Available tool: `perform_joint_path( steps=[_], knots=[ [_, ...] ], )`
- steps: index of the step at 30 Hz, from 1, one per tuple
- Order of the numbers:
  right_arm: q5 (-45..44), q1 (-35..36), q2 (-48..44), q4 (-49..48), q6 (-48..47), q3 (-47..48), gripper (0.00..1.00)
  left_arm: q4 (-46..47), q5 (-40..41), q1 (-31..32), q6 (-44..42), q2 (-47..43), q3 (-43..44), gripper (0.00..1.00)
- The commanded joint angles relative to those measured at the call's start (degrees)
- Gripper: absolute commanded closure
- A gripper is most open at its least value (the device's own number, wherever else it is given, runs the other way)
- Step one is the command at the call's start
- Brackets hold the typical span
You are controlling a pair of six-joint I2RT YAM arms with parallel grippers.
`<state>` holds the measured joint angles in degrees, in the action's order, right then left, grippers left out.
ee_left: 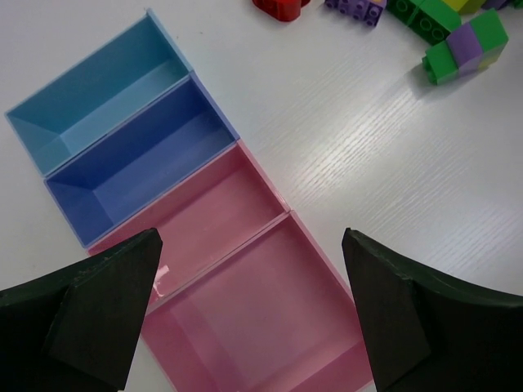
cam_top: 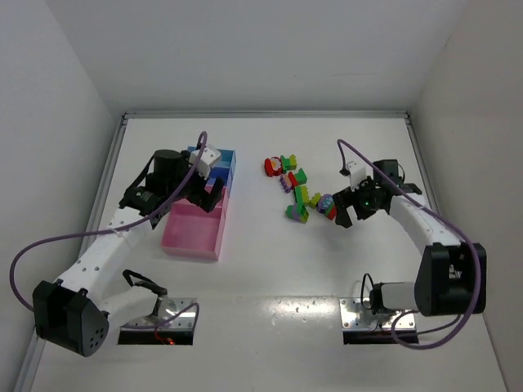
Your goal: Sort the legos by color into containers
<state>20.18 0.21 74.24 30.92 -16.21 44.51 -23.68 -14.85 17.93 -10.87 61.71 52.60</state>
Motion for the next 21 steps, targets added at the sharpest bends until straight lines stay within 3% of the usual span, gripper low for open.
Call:
perform_joint_path(
  steps=[1,21],
  knots=[
    [0.21,0.85,5.29,-2.70,-2.51,2.77,0.00,-0.22,-1.58,-0.88,-0.64,1.57,2.16,0.00],
    [-5.24,2.60,18.66,-9.56,-18.69,5.06,0.00,-1.98,-10.10,-6.86,-2.22,8.16,6.20,0.00]
  ],
)
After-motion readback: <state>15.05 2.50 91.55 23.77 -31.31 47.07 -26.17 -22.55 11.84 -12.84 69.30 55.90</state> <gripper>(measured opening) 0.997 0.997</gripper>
